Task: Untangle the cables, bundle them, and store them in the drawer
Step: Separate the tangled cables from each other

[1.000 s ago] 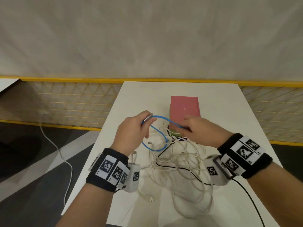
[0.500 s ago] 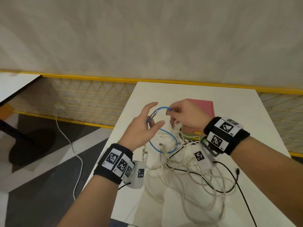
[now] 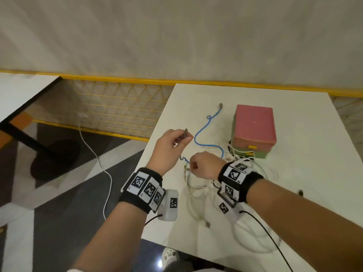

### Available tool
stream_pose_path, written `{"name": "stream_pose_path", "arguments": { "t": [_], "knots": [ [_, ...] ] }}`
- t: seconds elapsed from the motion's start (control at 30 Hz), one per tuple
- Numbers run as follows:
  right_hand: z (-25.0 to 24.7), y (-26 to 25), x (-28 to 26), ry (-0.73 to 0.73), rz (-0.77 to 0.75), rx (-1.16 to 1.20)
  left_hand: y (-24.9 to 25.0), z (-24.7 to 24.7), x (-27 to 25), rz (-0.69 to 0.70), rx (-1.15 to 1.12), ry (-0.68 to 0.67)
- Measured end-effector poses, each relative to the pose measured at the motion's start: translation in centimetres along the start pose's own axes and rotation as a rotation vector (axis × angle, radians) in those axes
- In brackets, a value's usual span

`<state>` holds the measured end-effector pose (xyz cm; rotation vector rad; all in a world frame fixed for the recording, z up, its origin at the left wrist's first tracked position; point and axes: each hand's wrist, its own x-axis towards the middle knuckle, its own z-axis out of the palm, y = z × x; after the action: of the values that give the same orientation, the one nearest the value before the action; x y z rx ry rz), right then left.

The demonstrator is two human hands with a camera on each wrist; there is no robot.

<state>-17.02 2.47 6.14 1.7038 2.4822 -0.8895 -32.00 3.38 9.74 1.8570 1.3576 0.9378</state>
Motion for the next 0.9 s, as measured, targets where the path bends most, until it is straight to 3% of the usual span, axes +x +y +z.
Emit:
{"name": "stream_pose_path", "arguments": {
  "t": [0.2,0.4,0.53,0.67,0.77,0.9],
  "knots": [
    [5.7,-0.7,2.8,-0.094,0.165,-0.061,-0.4,0.0,-1.0,-0.094,-0.151,-0.022],
    [7.9,-1.0,2.3,-0.097,0.21,-0.14,-1.5,-1.1,-1.8,-0.09,-0.151,-0.032],
    [7.2,-1.2,0.2,0.058,0.198,0.087,-2.3,-1.9,-2.0,-0.161,-0.142,0.106],
    [5.1,-0.9,-2.8,0.303,0.093,0.517,-2.0,-2.8,-1.8,-0.195,-0.163,0.187],
    [2.7,-1.1,-4.5,0.45,0.022,0.721,-0.5,-2.0,-1.5,-0.205,-0.17,0.086],
    [0.4,-1.8,-5.9,0.562,-0.066,0.791,2.9,0.3,-0.8,-0.185,-0.309,-0.16]
  ]
}}
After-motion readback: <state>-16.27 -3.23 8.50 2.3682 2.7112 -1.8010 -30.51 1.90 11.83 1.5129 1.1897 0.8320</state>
